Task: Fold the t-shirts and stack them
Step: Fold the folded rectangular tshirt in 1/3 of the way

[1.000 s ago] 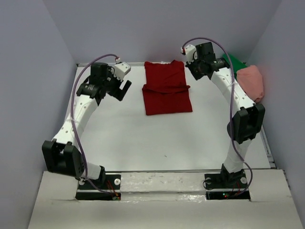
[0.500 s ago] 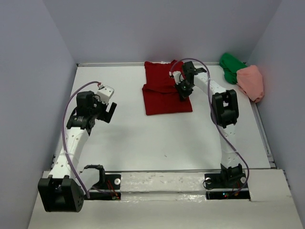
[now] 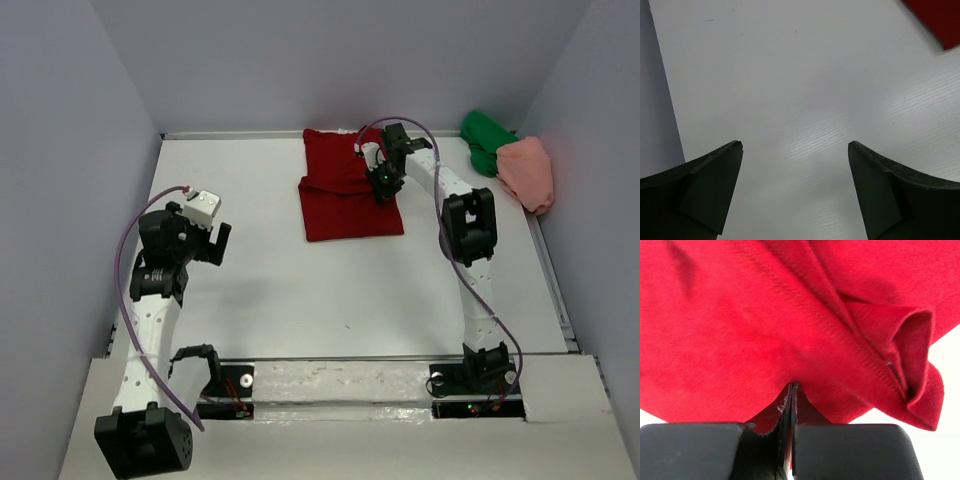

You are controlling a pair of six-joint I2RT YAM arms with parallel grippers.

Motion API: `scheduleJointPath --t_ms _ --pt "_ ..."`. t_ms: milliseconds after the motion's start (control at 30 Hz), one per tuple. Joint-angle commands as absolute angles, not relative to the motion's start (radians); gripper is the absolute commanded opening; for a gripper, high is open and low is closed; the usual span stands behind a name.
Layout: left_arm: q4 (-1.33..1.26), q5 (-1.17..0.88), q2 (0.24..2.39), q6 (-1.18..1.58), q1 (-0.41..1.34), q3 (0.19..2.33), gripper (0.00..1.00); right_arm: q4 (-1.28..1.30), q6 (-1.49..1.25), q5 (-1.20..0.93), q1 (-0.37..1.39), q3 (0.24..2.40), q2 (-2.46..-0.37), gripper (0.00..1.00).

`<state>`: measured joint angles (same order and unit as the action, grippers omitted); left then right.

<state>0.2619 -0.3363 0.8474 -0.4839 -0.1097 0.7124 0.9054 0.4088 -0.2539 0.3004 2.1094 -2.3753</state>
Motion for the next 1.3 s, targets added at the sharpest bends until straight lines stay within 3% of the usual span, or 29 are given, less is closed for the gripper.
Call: scheduleJointPath --t_ms 0,333,800,933,1067,1267 --pt "0.216 -0.382 0.807 -0.472 -0.136 0.698 0.99 0.844 0.391 -0.172 0.301 2.192 -2.413 0.00" --pt "0.219 -0.397 0.805 -0.453 -0.187 0.709 0.99 0.742 0.396 -0.046 0.301 2.387 -2.502 0.00" --pt "0.204 -0.423 0.808 -0.433 -0.224 0.712 0.99 0.604 0.382 0.074 0.301 2.172 -2.312 0.00" --pt "0.196 -0.465 0.776 -0.430 -0.225 0.707 0.99 0.617 0.432 -0.105 0.310 1.951 -2.069 0.00" --pt "0.184 -0.471 0.736 -0.420 -0.232 0.692 0.99 0.618 0.445 -0.175 0.320 1.855 -1.959 0.00" --pt "0.183 -0.517 0.667 -0.425 -0.268 0.678 0.99 0.771 0.422 -0.248 0.339 2.076 -2.084 0.00"
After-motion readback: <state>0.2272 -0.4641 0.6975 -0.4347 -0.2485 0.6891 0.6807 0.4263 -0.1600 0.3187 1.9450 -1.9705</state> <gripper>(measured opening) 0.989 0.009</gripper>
